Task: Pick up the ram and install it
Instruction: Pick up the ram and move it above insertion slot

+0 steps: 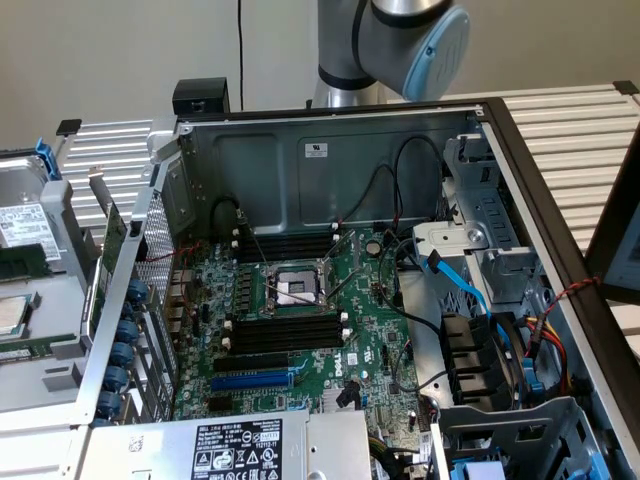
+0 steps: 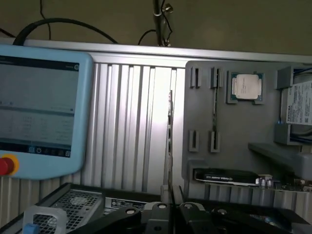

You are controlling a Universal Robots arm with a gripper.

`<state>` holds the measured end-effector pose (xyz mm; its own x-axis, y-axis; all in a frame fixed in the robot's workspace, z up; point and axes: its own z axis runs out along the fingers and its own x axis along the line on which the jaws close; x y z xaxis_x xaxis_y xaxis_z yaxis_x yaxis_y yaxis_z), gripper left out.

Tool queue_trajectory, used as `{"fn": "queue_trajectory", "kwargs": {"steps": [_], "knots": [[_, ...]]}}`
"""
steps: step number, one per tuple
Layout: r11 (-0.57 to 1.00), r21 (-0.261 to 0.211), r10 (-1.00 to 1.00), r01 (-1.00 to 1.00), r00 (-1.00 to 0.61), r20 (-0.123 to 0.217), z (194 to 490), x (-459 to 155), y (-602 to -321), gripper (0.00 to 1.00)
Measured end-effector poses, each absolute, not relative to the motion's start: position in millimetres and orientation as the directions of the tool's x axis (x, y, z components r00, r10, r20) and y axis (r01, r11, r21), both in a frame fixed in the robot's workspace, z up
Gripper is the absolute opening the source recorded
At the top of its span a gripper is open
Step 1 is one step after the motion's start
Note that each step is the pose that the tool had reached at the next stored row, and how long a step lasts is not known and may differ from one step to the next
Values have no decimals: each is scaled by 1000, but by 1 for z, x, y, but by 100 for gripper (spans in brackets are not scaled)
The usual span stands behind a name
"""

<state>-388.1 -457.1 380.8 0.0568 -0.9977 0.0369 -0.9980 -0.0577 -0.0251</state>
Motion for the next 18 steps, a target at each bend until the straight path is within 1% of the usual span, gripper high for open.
{"fn": "queue_trajectory", "kwargs": {"steps": [5,18], "knots": [[-58,-25,-998,-998,57,32,399,-368,-464,12],[-58,-25,-998,-998,57,30,405,-309,-468,12]]}}
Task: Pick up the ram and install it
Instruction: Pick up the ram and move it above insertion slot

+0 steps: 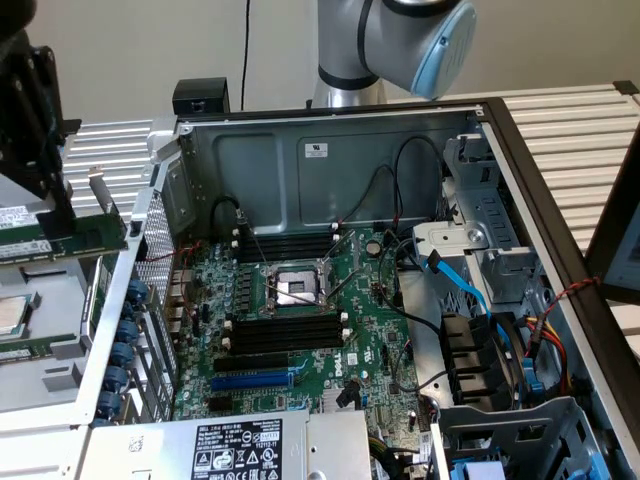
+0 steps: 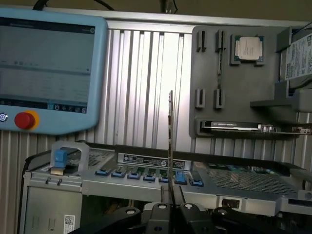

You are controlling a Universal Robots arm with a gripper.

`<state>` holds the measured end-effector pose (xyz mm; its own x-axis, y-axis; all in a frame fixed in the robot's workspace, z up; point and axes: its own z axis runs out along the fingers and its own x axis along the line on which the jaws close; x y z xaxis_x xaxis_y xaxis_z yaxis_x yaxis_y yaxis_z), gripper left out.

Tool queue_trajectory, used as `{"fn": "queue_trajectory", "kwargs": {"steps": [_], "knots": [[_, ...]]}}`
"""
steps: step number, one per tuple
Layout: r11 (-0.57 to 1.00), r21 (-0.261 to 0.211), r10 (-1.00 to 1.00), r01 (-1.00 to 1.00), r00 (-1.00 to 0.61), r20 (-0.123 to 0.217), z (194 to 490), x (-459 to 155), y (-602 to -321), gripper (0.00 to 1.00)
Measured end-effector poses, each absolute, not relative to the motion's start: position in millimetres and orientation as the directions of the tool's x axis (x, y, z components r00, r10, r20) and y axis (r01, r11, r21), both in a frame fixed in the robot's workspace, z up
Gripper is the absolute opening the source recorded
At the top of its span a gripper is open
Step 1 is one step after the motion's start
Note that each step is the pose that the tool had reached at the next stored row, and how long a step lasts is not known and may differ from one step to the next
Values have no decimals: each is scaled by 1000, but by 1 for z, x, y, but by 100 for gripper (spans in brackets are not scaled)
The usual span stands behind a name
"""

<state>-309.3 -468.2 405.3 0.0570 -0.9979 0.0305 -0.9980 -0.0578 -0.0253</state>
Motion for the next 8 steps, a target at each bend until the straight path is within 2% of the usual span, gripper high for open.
{"fn": "queue_trajectory", "kwargs": {"steps": [8], "knots": [[-58,-25,-998,-998,57,31,405,-273,-468,12]]}}
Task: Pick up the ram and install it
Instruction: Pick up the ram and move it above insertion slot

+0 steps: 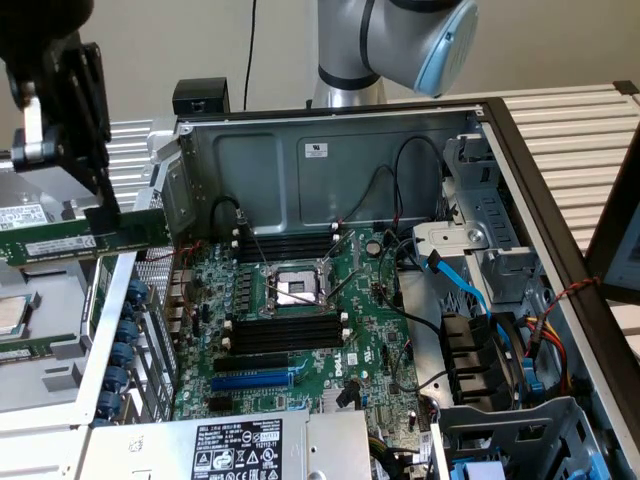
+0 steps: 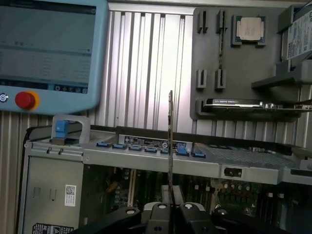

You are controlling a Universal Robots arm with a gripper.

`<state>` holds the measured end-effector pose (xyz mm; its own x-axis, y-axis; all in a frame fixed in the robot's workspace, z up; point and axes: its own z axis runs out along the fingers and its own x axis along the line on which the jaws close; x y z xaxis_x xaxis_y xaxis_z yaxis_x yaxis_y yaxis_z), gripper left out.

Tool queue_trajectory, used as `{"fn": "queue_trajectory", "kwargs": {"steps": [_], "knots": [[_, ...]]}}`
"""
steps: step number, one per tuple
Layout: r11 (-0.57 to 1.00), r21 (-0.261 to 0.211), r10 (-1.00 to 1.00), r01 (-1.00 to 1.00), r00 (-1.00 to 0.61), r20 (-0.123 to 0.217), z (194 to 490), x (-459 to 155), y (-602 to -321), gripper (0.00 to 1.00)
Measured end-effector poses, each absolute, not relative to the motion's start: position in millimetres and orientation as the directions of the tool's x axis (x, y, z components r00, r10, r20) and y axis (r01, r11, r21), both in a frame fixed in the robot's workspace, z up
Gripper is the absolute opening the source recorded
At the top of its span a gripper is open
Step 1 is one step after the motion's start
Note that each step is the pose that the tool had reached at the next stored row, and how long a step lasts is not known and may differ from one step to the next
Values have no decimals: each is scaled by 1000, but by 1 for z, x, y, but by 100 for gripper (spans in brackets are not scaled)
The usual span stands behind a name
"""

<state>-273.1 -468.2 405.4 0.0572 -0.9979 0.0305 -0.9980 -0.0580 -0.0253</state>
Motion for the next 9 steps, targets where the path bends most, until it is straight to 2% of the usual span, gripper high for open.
{"fn": "queue_trajectory", "kwargs": {"steps": [9], "knots": [[-58,-25,-998,-998,57,30,405,-232,-468,12]]}}
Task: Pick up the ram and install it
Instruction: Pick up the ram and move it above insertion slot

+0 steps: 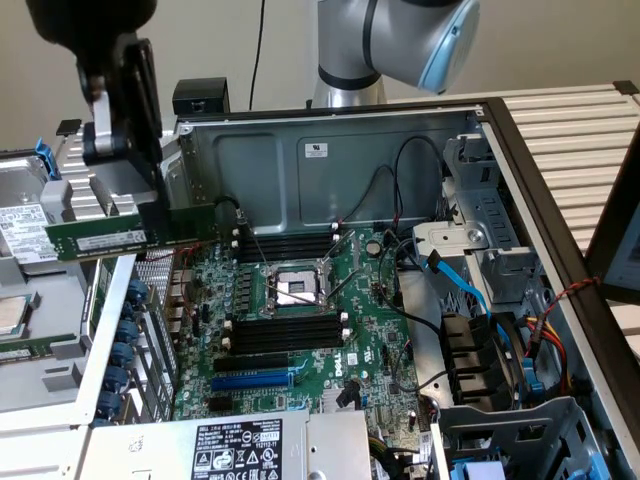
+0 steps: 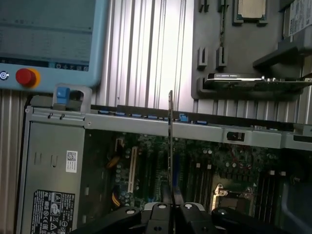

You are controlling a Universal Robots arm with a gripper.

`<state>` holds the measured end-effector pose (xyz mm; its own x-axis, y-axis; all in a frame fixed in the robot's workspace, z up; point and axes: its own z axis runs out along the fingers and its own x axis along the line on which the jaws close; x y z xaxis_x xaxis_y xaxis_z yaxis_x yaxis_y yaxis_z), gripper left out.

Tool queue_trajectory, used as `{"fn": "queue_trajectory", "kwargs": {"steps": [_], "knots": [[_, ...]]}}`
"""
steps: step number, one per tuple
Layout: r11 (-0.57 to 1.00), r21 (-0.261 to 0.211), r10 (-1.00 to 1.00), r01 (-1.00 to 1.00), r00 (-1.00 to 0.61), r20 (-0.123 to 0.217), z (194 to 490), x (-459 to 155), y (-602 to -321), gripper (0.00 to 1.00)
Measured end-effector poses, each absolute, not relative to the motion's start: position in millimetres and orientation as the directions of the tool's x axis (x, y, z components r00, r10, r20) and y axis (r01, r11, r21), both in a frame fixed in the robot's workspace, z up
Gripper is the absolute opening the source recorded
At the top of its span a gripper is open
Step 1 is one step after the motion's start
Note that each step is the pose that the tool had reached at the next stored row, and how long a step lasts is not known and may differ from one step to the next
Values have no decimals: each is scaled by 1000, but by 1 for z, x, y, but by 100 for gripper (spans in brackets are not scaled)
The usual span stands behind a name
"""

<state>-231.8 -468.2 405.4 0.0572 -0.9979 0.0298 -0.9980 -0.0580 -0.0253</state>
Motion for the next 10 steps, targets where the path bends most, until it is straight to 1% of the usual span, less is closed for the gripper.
{"fn": "queue_trajectory", "kwargs": {"steps": [10], "knots": [[-58,-25,-998,-998,58,24,405,-187,-468,12]]}}
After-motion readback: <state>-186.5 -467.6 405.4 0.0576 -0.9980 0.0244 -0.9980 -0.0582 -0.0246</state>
